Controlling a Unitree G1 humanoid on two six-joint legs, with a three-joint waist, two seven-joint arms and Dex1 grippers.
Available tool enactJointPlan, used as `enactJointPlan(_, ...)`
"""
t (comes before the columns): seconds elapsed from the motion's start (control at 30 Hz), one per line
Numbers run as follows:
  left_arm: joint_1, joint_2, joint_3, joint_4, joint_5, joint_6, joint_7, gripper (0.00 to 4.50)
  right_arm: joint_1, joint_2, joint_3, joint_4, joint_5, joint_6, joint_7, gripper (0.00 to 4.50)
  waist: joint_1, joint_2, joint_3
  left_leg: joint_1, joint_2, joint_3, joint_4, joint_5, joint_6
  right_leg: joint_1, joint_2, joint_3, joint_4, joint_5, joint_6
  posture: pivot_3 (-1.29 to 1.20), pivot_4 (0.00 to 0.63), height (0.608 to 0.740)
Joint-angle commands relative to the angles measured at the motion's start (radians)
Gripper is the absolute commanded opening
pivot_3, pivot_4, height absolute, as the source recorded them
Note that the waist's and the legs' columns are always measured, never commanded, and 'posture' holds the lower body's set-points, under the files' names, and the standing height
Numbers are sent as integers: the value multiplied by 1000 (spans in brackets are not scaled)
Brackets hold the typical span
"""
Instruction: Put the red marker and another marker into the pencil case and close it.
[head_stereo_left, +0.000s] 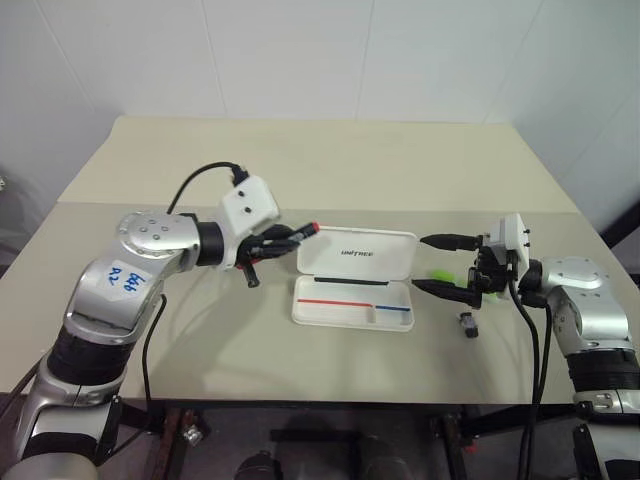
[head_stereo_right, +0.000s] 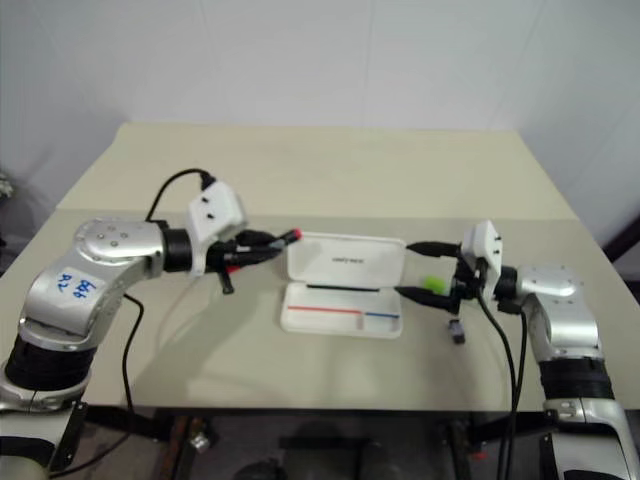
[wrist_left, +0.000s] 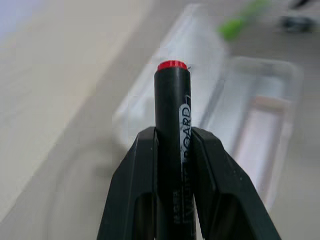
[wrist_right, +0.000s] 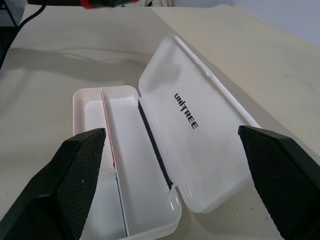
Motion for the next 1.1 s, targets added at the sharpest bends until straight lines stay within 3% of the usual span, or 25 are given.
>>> enactJointPlan(0.03, -62, -14, -85, 78, 46, -143, -89, 556, 31, -23, -54, -61, 18, -14, -23, 4500, 1, 0, 0, 0, 0, 0, 0, 0, 0, 0, 0, 0, 0, 0, 0, 0, 150, 740)
enactJointPlan(0.4, -218, -191, -231, 535, 217, -526, -190, 556, 203, -35, -133, -221, 38, 8, -117, 4500, 1, 0, 0, -1, 0, 1, 2, -1, 1, 0, 0, 1, 0, 0, 0, 0, 150, 740)
enactJointPlan(0.63, -287, -324, -226, 654, 230, -522, -214, 556, 323, -30, -170, -335, 50, 27, -191, 4500, 2, 0, 0, -2, 0, 0, 2, -1, 2, 0, 0, 1, -1, 0, 1, 0, 150, 740)
enactJointPlan(1.1, -318, -455, -237, 794, 290, -515, -220, 556, 422, -30, -190, -422, 62, 33, -262, 4500, 2, 0, 1, -3, -1, 0, 3, -2, 3, 0, 0, 1, -2, 0, 2, 0, 150, 740)
